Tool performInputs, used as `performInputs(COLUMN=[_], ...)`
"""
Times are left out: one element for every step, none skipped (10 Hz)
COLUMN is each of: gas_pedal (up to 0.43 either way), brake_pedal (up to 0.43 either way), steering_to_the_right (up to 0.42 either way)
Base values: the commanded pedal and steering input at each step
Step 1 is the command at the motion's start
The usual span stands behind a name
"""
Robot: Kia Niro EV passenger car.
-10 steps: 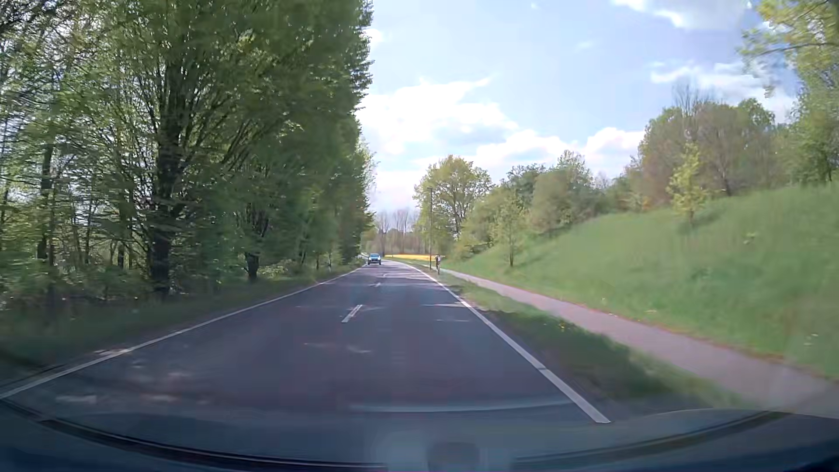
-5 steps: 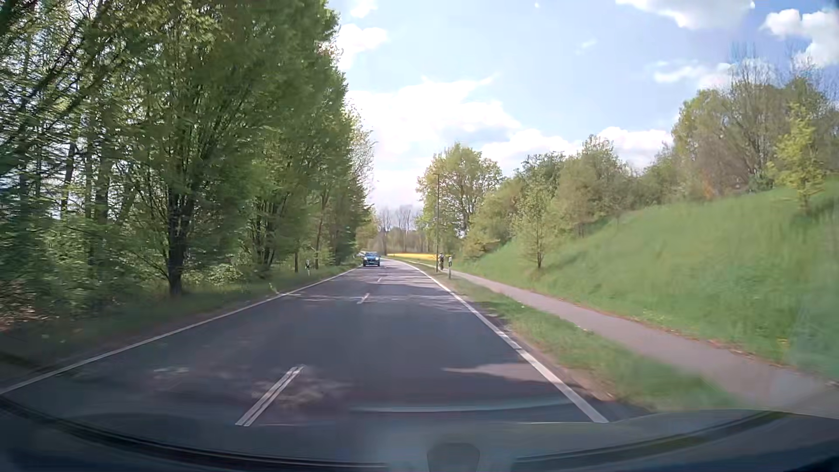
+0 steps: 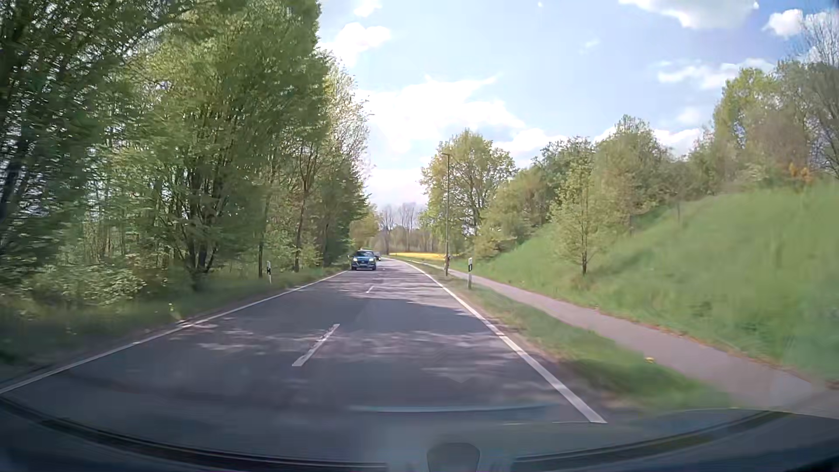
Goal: Follow the waypoints while adhering to traffic rules and regulations
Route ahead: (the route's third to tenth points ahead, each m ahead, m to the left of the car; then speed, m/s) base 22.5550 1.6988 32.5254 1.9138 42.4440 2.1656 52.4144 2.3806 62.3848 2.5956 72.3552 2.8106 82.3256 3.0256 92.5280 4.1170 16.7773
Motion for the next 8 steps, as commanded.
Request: performInputs(gas_pedal=[0.067, 0.067, 0.067, 0.067, 0.067, 0.067, 0.067, 0.067], brake_pedal=[0.0, 0.0, 0.0, 0.0, 0.0, 0.0, 0.0, 0.0], steering_to_the_right=[-0.006, -0.006, -0.006, -0.006, -0.006, -0.006, -0.006, -0.006])
